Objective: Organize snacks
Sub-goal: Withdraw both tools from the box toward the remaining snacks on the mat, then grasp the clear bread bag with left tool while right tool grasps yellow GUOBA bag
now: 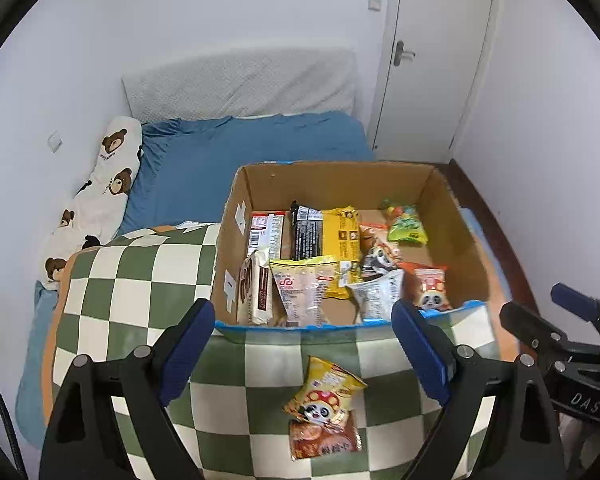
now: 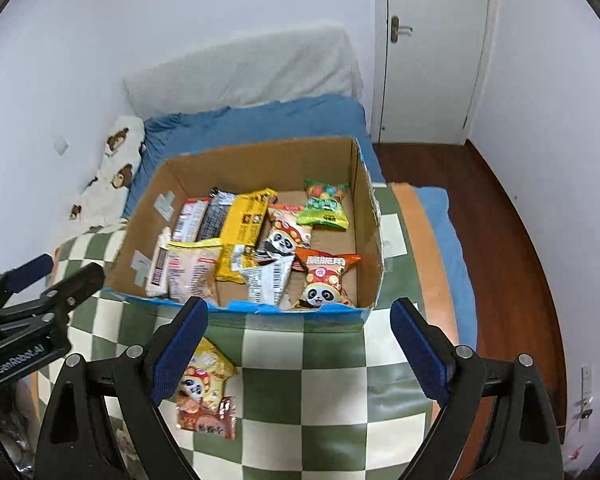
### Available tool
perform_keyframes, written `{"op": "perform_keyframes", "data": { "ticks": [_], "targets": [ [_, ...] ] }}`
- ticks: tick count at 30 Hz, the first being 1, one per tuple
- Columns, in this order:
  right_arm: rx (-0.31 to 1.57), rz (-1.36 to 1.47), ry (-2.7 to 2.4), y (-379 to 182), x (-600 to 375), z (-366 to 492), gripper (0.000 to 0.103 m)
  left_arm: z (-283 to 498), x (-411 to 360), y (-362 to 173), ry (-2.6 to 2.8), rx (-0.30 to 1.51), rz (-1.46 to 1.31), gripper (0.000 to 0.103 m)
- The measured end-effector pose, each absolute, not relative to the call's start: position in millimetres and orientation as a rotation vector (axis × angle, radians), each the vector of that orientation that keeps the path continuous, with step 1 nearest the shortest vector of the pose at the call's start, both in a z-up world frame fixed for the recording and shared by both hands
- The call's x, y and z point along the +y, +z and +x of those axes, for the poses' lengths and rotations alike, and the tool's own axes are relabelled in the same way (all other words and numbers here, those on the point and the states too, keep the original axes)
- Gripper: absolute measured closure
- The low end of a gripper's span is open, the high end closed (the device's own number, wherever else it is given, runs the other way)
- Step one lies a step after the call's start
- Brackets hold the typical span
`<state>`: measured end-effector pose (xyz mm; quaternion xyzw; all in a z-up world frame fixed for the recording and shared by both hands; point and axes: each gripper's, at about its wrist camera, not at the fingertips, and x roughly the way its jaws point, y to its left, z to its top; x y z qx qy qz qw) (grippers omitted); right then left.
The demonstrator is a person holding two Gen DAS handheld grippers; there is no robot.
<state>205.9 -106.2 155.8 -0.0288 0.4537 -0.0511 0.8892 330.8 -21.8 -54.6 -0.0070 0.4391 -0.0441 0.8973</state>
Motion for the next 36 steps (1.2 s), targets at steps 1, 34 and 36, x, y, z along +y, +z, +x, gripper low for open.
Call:
{"op": "perform_keyframes", "data": {
  "ticks": [1,34,36],
  "targets": [
    [0.931,-0.051,-0.099,160.7,-104.0,199.4,0.009,326.7,-21.5,-52.2,-0.094,0.905,-0.019,0.013],
    [1.400,0.198,-0.023,-76.6,-28.5,226.8,0.009,169.8,151.7,-331.7,0.264,1.533,-0.908,0.013],
    [1.405,0.188,-0.043,-86.2,-22.3,234.9,0.009,173.3,145.9,-335.7,0.268,1.519,-0.889,0.013]
  ]
}}
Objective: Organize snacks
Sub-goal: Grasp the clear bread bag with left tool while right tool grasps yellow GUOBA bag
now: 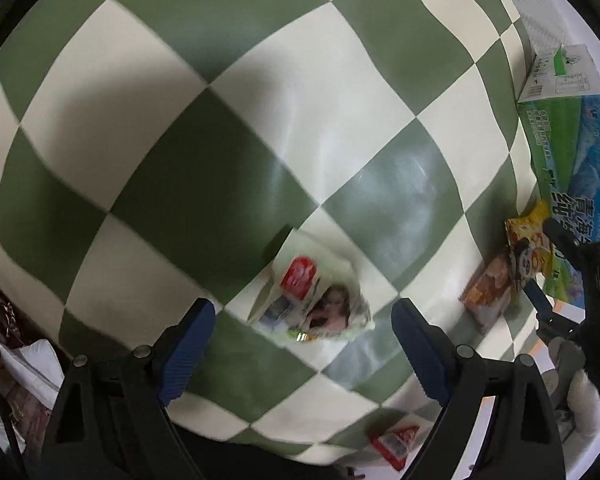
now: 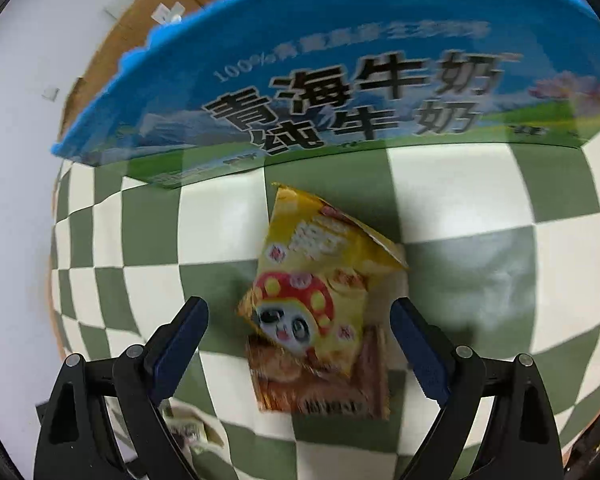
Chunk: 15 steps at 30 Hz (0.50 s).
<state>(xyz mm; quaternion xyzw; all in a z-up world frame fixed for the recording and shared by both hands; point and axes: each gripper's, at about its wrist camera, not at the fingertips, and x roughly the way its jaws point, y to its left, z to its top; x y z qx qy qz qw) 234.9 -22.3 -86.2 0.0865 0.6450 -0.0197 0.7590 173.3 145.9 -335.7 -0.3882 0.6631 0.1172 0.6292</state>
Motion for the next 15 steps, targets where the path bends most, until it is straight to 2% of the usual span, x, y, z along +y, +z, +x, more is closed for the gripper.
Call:
{"op": "perform_keyframes", "data": {
  "ticks": [2,4,6,7,11,15],
  "targets": [
    [1.407,0.171,-0.067,-93.4,-18.6,240.1,0.013,179.2,140.6,-339.0,0.274,1.514,-0.845,0.020],
    [1.410,0.119,-0.094,-101.1,-13.1,245.1,0.039,183.5,133.6,-341.1,0.275,1.514,-0.804,0.024],
    [1.398,0.076,-0.097,-103.3,-10.0,246.2,0.046,186.2,127.1,-342.4,0.279,1.517,-0.768,0.038],
    [1.392,0.066,-0.086,-102.1,-10.9,245.0,0.050,187.8,124.6,-342.2,0.277,1.513,-0.757,0.040],
    [1.387,0.024,-0.056,-91.0,-26.1,233.4,0.053,195.6,101.7,-340.3,0.229,1.509,-0.662,0.050],
    [1.396,0.007,-0.048,-76.7,-57.3,210.3,0.053,205.0,68.2,-334.8,0.152,1.502,-0.518,0.052]
  ]
}}
